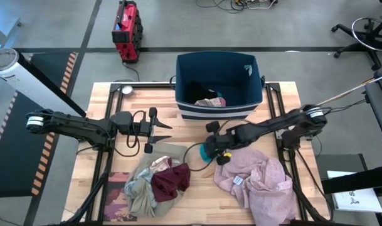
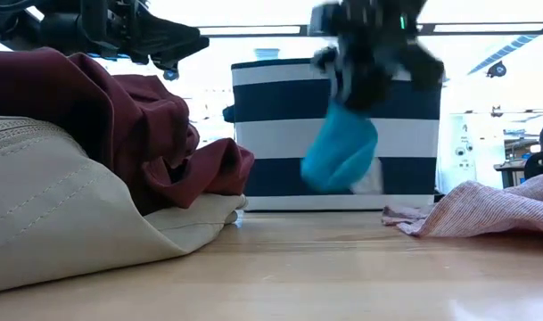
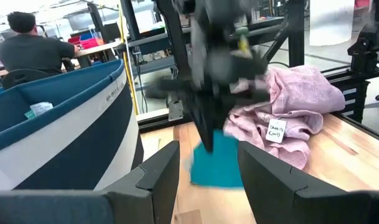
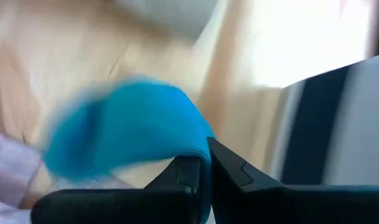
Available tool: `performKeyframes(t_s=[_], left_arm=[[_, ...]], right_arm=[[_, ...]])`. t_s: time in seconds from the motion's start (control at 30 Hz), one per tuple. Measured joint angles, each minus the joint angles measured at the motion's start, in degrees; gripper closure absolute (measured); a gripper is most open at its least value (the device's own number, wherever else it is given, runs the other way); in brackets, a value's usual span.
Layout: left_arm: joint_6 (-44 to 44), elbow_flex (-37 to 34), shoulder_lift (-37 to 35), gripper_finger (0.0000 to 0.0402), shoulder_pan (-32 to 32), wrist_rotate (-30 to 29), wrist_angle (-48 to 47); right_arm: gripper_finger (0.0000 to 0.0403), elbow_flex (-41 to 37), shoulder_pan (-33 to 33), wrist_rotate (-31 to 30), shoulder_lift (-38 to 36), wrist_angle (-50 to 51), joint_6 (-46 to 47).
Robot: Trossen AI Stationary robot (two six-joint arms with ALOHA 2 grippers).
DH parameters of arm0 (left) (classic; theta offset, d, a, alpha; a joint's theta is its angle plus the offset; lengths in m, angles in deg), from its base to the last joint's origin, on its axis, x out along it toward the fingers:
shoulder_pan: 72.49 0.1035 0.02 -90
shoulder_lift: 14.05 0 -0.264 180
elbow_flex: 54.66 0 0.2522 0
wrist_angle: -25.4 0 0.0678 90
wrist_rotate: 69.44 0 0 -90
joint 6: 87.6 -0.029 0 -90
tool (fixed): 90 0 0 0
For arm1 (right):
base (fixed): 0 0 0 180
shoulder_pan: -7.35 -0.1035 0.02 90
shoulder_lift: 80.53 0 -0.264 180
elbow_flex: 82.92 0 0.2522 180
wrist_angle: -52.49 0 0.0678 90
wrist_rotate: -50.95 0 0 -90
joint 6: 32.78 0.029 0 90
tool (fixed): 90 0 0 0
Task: Sort clothes
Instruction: Put the blue sock into the laundry bin
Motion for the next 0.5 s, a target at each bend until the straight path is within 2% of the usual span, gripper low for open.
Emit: performKeyframes(t_s=[0.13, 0.4, 0.5], left_arm=[[-0.09, 0.00, -0.21, 0.0251, 0.00, 0.00, -0.02], [-0.20, 0.00, -0.64, 0.0251, 0.00, 0.00, 0.50], [-0.22, 0.00, -0.63, 0.0251, 0.00, 0.00, 0.68]], right_arm=[[0.0402, 4.55, 0.19, -1.13, -5.29, 0.80, -1.69], [0.0403, 13.74, 3.94, -11.81, -12.85, -0.15, -11.15], [0.0403, 16.47, 7.21, -13.50, -13.77, -1.16, -14.23]])
